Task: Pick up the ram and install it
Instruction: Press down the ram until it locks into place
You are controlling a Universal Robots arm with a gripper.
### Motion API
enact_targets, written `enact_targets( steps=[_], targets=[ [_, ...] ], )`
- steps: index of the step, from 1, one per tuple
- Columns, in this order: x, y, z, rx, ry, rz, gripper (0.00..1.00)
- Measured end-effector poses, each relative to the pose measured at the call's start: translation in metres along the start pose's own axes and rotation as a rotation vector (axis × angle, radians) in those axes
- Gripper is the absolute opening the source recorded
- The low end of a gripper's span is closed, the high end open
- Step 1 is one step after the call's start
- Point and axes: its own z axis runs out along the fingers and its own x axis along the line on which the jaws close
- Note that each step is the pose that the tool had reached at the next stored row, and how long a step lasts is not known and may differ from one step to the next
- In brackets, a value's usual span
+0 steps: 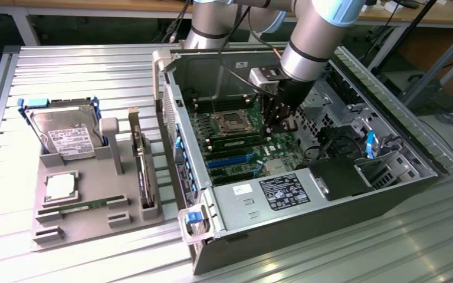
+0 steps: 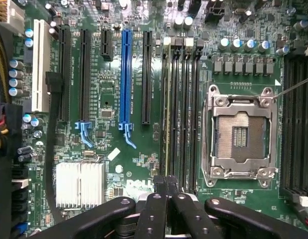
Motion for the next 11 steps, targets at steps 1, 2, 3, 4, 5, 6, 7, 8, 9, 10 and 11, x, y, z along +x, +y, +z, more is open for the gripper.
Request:
enact_targets(
  steps=[1, 2, 3, 4, 5, 6, 7, 8, 9, 10, 11],
  targets=[
    [0.0, 0.0, 0.0, 0.0, 0.0002, 0.0, 0.11],
    [0.0, -0.0002, 0.0027, -0.0002, 0.0011, 0.0, 0.11],
    [0.0, -0.0004, 0.0054, -0.0001, 0.0017, 0.0, 0.11],
    [0.0, 0.0011, 0.0006, 0.0005, -0.0015, 0.0, 0.11],
    [0.0, 0.0089, -0.0059, 0.0, 0.0005, 0.0, 0.11],
    [-0.001, 0.018, -0.0054, 0.0002, 0.0001, 0.0, 0.11],
    [-0.001, 0.0283, -0.0048, 0.0, 0.0012, 0.0, 0.11],
    [-0.001, 0.0379, -0.0043, 0.0, 0.0027, 0.0, 0.11],
    [-0.001, 0.0487, -0.0036, -0.0003, 0.005, 0.0, 0.11],
    [-0.001, 0.0529, -0.0032, -0.0004, 0.0059, 0.0, 0.11],
    [-0.002, 0.0572, -0.0029, -0.0006, 0.0072, 0.0, 0.11]
  ],
)
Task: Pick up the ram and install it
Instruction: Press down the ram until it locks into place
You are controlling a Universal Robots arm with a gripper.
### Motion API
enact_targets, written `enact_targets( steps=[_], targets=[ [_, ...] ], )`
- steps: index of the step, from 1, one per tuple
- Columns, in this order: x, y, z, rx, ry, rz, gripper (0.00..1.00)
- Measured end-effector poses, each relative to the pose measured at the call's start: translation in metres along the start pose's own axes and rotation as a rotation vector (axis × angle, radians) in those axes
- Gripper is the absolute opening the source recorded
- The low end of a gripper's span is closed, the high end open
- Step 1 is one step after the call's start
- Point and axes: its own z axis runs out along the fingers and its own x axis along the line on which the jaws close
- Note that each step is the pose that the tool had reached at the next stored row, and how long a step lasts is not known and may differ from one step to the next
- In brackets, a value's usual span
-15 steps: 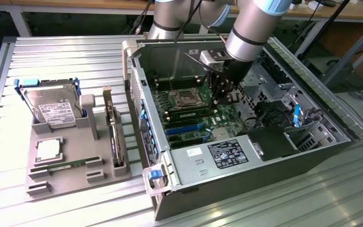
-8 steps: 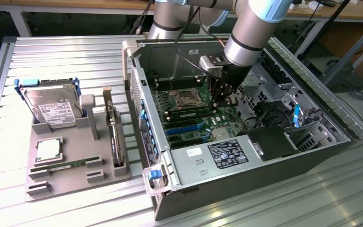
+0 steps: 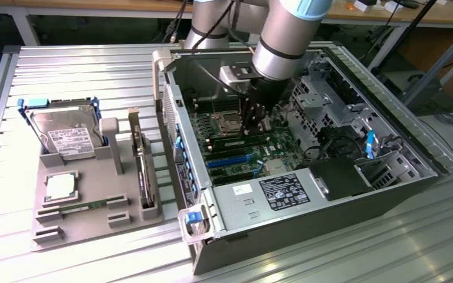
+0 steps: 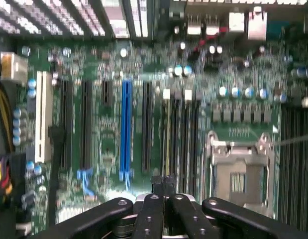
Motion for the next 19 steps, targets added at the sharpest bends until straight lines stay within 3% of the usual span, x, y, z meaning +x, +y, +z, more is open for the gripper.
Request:
enact_targets(
  steps=[2, 6, 8, 9, 15, 16, 18, 19],
  targets=[
    [-0.001, 0.0147, 0.0005, -0.0019, 0.0027, 0.0, 0.11],
    [-0.002, 0.0282, -0.0012, -0.0056, 0.0034, 0.0, 0.11],
    [-0.004, 0.0426, -0.0014, -0.0059, 0.0119, 0.001, 0.11],
    [-0.005, 0.048, -0.0009, -0.0059, 0.0127, 0.001, 0.11],
    [-0.004, 0.0472, 0.0136, -0.0061, 0.0135, 0.001, 0.11],
    [-0.005, 0.0473, 0.0059, -0.0062, 0.012, 0.001, 0.11],
    [-0.004, 0.0444, -0.0013, -0.0125, 0.0132, 0.001, 0.11],
    [-0.004, 0.0374, -0.0022, -0.0153, 0.0128, 0.001, 0.11]
  ],
)
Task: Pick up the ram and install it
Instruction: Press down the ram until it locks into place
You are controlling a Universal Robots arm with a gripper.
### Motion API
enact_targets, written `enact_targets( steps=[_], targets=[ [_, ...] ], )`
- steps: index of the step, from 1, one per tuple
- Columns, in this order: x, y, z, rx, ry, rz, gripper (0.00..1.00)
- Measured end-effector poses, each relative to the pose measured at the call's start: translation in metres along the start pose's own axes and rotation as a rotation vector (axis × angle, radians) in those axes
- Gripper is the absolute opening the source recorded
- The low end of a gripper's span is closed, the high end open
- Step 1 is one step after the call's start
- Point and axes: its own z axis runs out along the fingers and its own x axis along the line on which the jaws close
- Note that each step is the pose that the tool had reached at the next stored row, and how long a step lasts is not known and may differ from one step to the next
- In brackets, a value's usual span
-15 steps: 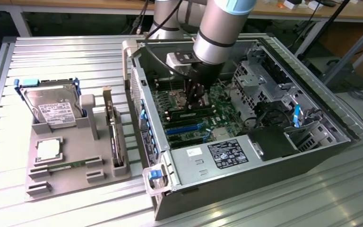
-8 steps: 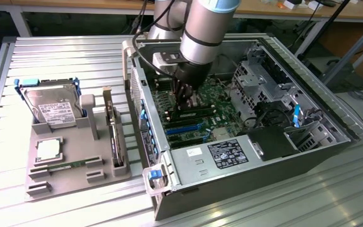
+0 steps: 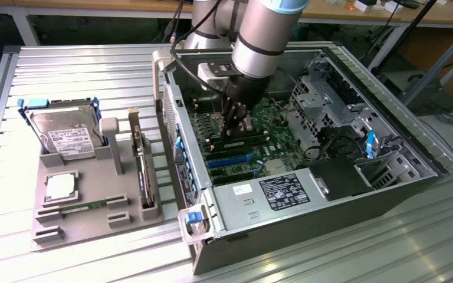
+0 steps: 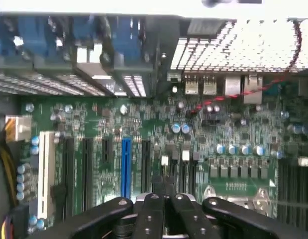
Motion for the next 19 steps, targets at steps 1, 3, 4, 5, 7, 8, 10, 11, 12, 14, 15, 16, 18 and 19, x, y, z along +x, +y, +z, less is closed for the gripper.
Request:
enact_targets(
  steps=[1, 3, 4, 5, 7, 8, 10, 11, 12, 14, 15, 16, 18, 19],
  targets=[
    [0.0, -0.0104, -0.0009, -0.0023, -0.0002, 0.0, 0.11],
    [0.001, -0.0368, -0.003, -0.0024, 0.0, 0.0, 0.11],
    [0.001, -0.0465, -0.0038, -0.0025, 0.0001, -0.001, 0.11],
    [0.002, -0.0536, -0.0043, -0.0023, -0.0001, -0.001, 0.11],
    [0.002, -0.0722, -0.006, -0.0013, 0.0002, -0.001, 0.11],
    [0.002, -0.0824, -0.0068, -0.0012, 0.0002, -0.001, 0.11],
    [0.003, -0.0953, -0.0107, -0.0005, 0.0015, -0.001, 0.11],
    [0.002, -0.096, -0.0171, -0.0006, 0.0033, 0.001, 0.11],
    [0.002, -0.097, -0.0216, -0.0007, 0.0036, 0.001, 0.11],
    [0.001, -0.0966, -0.0393, -0.0008, 0.0069, 0.006, 0.11],
    [0.0, -0.0956, -0.0516, -0.0007, 0.0084, 0.016, 0.11],
    [0.0, -0.0922, -0.0665, 0.0003, 0.0077, 0.023, 0.11],
    [0.0, -0.0887, -0.0778, 0.0011, 0.0076, 0.024, 0.11],
    [0.0, -0.0872, -0.0825, 0.0034, 0.0078, 0.024, 0.11]
  ],
)
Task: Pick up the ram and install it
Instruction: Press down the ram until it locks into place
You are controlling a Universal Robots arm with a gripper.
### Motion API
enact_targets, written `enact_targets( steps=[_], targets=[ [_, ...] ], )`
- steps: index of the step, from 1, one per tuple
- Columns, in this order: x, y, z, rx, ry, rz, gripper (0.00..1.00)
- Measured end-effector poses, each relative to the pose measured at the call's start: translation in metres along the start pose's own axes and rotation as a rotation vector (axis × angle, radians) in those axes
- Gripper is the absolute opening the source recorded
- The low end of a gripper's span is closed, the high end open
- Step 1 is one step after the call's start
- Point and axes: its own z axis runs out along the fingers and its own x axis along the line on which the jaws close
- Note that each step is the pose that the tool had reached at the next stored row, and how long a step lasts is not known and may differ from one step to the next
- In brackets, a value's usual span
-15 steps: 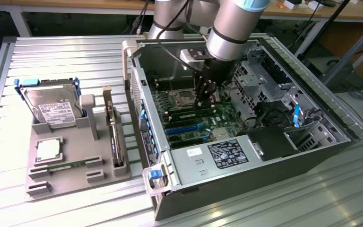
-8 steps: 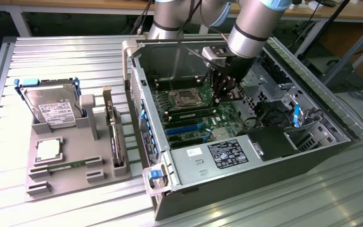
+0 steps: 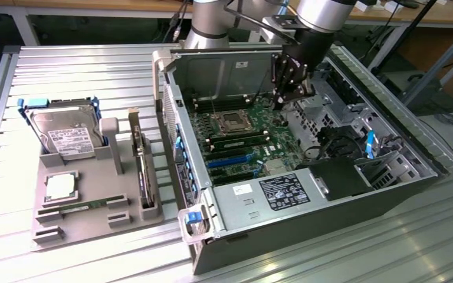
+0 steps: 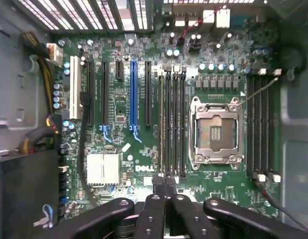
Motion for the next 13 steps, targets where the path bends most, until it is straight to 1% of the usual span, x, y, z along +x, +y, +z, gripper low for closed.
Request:
enact_targets(
  steps=[9, 10, 13],
  targets=[
    [0.0, 0.0016, 0.0002, 0.0, -0.0002, 0.0, 0.11],
    [-0.0004, 0.0016, 0.0002, -0.0001, 0.004, 0.004, 0.11],
    [-0.0004, 0.0016, 0.0002, -0.0013, -0.0007, 0.069, 0.11]
  ],
)
